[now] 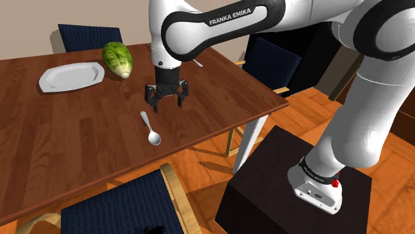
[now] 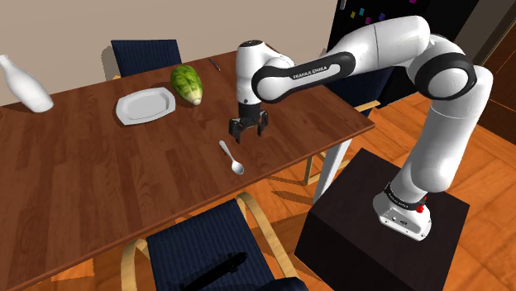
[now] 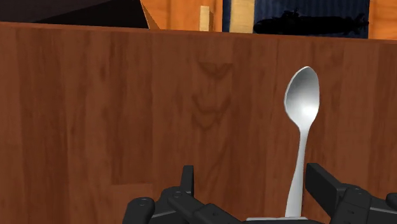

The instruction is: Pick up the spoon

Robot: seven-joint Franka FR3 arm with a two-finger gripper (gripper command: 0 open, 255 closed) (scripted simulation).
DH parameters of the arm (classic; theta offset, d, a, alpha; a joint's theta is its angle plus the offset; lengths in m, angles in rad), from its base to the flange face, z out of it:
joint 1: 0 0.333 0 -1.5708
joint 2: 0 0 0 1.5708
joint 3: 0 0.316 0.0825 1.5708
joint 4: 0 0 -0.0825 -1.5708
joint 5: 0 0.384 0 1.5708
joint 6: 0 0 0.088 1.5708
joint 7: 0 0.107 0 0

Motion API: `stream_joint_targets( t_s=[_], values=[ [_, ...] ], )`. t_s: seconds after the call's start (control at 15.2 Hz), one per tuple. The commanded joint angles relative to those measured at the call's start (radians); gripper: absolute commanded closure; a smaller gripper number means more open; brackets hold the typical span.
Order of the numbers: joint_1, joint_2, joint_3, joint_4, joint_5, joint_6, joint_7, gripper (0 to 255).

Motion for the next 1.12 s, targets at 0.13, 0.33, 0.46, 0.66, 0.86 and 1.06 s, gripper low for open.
stream_joint_targets(
  t_s=[0.13,0.33,0.46,0.66,0.86,1.06],
  values=[
    [0.046,0.158,0.008,0.179,-0.024,-0.015,0.071,0],
    [0.077,0.252,0.008,0.298,-0.038,-0.035,0.105,0],
    [0.077,0.257,0.006,0.279,-0.038,-0.011,0.102,0],
    [0.077,0.267,0.005,0.254,-0.040,0.024,0.098,0],
    [0.078,0.277,0.003,0.234,-0.042,0.053,0.095,0],
    [0.078,0.277,0.003,0.234,-0.042,0.053,0.095,255]
  ],
)
